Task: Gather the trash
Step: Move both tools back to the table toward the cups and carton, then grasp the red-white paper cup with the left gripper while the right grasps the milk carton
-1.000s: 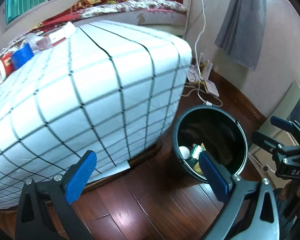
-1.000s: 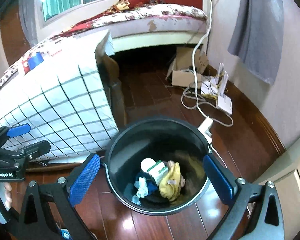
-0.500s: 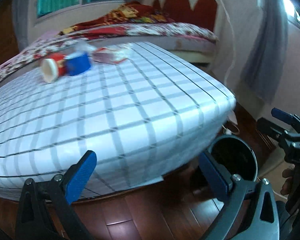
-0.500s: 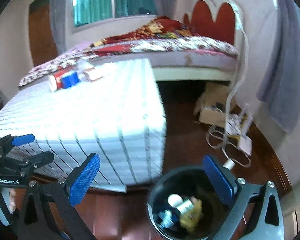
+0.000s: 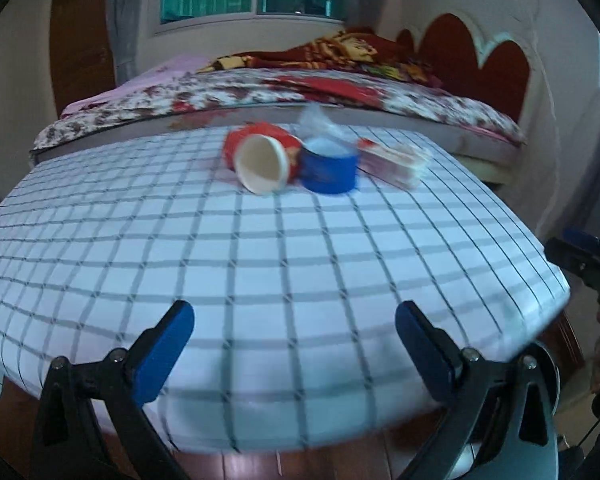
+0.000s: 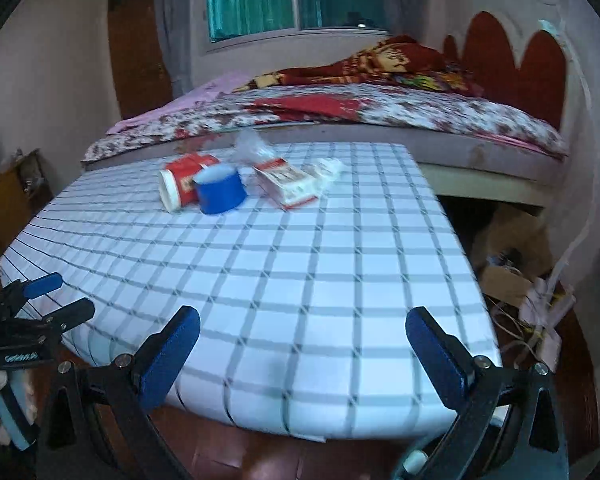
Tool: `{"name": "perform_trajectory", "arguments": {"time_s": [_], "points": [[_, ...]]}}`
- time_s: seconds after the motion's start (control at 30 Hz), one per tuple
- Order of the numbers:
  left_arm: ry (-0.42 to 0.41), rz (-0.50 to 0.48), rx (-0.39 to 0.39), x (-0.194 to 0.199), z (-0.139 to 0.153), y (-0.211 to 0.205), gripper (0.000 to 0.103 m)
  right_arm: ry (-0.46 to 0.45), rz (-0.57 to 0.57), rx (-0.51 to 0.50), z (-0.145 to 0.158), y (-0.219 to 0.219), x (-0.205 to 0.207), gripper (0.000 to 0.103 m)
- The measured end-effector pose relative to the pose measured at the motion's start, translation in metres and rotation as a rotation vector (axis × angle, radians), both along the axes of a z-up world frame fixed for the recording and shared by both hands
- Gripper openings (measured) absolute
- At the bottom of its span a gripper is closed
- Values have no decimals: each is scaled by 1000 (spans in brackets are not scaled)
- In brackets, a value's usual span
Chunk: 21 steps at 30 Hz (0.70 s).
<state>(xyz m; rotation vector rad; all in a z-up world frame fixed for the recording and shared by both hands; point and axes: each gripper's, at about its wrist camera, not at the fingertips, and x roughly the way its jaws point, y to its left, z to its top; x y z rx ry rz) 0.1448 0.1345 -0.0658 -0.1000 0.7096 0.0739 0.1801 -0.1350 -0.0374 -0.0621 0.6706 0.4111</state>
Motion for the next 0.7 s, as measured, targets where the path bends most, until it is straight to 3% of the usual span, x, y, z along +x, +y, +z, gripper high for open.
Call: {"name": "perform_trajectory", "arguments": {"time_s": [0.1, 0.3, 0.7], "points": [[-18, 10, 4, 23, 3, 18, 99, -7, 39, 8, 7, 26, 23, 103], [-30, -8, -9, 68, 3, 38, 95, -29, 82, -44, 6, 72, 70, 93], [46, -104, 20, 162, -22, 56, 95, 23, 65, -69, -23, 86, 138, 93]]}}
